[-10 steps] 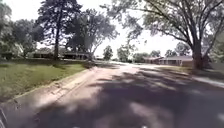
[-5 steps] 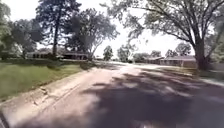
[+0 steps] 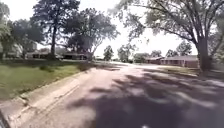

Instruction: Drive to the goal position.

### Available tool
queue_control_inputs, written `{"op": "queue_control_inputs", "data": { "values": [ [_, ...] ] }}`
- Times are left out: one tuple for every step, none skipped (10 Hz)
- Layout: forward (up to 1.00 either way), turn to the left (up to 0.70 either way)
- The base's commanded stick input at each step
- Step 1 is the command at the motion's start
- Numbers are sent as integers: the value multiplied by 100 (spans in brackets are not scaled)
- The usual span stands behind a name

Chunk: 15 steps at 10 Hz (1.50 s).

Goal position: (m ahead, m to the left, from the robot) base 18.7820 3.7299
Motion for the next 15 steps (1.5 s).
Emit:
{"op": "queue_control_inputs", "data": {
  "values": [
    [100,0],
    [100,0],
    [100,0],
    [100,0],
    [100,-2],
    [100,-7],
    [100,-28],
    [100,-18],
    [100,-2],
    [100,0],
    [100,0],
    [100,0],
    [100,0],
    [100,0],
    [100,0]
  ]
}}
